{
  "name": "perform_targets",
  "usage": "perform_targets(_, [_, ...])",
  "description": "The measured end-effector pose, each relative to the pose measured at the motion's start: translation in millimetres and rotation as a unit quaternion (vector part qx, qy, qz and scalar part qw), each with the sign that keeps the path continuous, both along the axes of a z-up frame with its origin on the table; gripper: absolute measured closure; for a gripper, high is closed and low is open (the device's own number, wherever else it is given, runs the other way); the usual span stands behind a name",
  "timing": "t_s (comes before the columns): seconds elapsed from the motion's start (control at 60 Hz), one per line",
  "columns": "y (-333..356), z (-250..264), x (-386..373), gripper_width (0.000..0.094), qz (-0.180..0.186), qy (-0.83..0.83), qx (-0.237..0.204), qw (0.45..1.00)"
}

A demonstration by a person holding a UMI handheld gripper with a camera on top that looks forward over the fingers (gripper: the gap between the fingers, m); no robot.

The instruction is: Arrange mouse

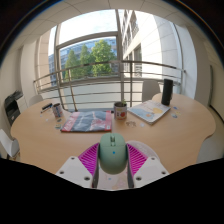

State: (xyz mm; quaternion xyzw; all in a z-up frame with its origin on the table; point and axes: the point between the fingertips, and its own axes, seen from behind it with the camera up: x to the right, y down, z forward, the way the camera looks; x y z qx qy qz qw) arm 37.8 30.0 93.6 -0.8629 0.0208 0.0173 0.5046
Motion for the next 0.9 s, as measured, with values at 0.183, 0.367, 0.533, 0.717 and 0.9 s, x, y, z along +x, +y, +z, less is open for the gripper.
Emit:
perform_targets(0.183, [2,-94,20,0.0473,0.002,-0.011,-0.08,0.997])
perform_targets(0.367, [-20,-73,19,0.01,0.01,-0.018,-0.088,0.996])
perform_targets(0.533, [-60,-15,11,0.0083,0.007,-0.03,-0.061,0.998])
perform_targets(0.717, [-142,43,-2,0.0089,-0.002,-0.052,-0.039,0.998])
perform_targets(0.9, [-223,71,-12,0.009,-0.009,-0.069,-0.037,0.997])
